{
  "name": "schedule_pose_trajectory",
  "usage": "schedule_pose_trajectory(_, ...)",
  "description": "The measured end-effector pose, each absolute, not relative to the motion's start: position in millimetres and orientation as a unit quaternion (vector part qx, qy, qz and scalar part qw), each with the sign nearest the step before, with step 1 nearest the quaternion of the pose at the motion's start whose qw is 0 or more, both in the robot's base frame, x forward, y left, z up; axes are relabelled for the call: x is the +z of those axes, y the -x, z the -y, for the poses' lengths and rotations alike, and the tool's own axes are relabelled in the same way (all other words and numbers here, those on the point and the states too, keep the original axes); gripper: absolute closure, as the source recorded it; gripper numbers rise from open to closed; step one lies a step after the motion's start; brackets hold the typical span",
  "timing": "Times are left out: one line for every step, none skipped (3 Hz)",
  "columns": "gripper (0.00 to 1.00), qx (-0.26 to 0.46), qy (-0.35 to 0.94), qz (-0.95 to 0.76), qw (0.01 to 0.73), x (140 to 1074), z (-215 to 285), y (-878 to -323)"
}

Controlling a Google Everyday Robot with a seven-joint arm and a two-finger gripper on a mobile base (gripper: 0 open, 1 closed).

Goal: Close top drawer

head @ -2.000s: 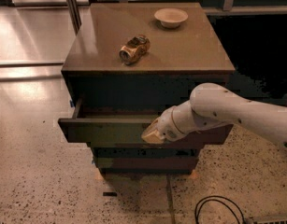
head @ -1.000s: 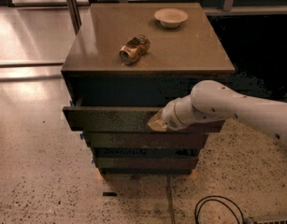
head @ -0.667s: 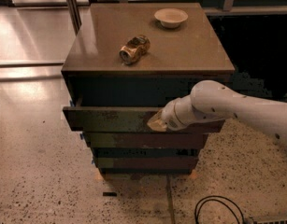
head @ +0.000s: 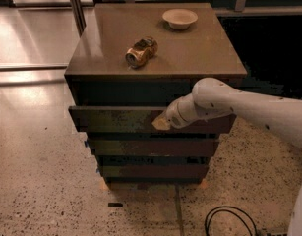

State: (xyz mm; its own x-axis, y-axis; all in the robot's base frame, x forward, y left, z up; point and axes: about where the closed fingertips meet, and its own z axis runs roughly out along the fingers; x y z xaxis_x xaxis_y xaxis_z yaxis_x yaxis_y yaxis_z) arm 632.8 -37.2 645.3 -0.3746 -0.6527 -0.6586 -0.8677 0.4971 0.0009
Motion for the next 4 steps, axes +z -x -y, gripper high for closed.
schedule_pose_trajectory(1.0,0.177,0.469,-0.81,0.304,645.3,37.2,-632.8)
schedule_pose_trajectory(1.0,0.167,0.459,-0.811,0.324,652.9,42.1,-647.1)
schedule_pose_trajectory(1.0,0.141,0.434,-0.813,0.363,674.2,58.2,-678.2)
schedule_pose_trajectory(1.0,0.141,0.434,-0.813,0.363,674.1,58.2,-678.2)
